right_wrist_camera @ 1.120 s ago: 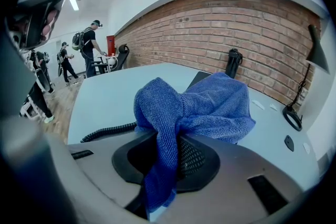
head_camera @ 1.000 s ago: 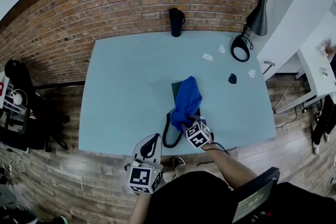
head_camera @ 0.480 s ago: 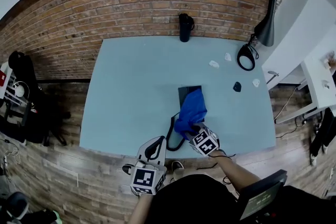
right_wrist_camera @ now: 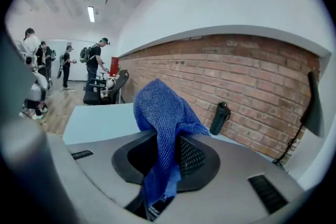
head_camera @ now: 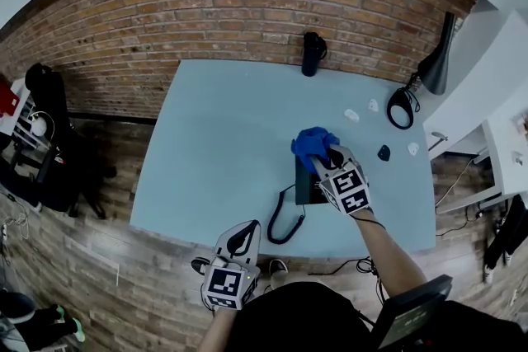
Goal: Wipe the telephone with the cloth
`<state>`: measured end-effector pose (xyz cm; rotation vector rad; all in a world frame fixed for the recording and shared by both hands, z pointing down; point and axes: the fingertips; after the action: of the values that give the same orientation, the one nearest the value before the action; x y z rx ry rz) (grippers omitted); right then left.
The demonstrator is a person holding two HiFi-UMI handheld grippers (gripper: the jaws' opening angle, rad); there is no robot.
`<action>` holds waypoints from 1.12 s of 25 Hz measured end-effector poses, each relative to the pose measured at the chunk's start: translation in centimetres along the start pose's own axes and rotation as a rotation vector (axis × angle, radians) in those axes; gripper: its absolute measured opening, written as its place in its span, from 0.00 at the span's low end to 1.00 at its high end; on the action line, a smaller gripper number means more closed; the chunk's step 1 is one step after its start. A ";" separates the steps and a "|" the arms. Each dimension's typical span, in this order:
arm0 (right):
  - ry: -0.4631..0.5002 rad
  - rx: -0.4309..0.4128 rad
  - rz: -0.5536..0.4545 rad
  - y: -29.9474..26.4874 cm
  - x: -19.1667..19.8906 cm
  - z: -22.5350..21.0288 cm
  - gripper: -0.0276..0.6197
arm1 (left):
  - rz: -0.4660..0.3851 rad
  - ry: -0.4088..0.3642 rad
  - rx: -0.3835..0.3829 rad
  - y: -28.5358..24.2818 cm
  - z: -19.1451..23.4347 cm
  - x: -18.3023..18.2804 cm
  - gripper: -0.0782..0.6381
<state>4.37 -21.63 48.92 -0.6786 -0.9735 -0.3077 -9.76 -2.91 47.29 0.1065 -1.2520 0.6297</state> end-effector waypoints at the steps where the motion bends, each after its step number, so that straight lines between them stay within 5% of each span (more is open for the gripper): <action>1: 0.022 0.028 0.001 -0.3 -0.5 -1.2 0.18 | 0.001 0.000 -0.005 0.1 0.2 0.0 0.13; 4: 0.059 0.053 0.033 -1.9 -0.1 -2.5 0.18 | 0.010 0.008 -0.023 0.8 0.9 0.2 0.13; 13: 0.011 -0.072 0.258 -7.1 9.6 1.1 0.18 | 0.035 0.015 -0.039 1.8 2.0 0.6 0.13; 17: -0.143 -0.048 0.232 -7.2 10.3 1.1 0.18 | 0.041 0.010 -0.038 1.8 2.0 0.9 0.13; 28: -0.169 -0.056 0.215 -7.1 10.7 1.7 0.18 | 0.071 -0.003 -0.006 1.0 1.0 1.7 0.13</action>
<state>5.33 -25.29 61.25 -0.8636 -1.0446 -0.0899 -10.83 -1.81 48.88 0.0583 -1.2644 0.6876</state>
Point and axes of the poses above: the fingertips, and each gripper's own axes: y backward along the fingers, z to its left, x out of its underside, and after that the axes turned 11 degrees about y, right-handed
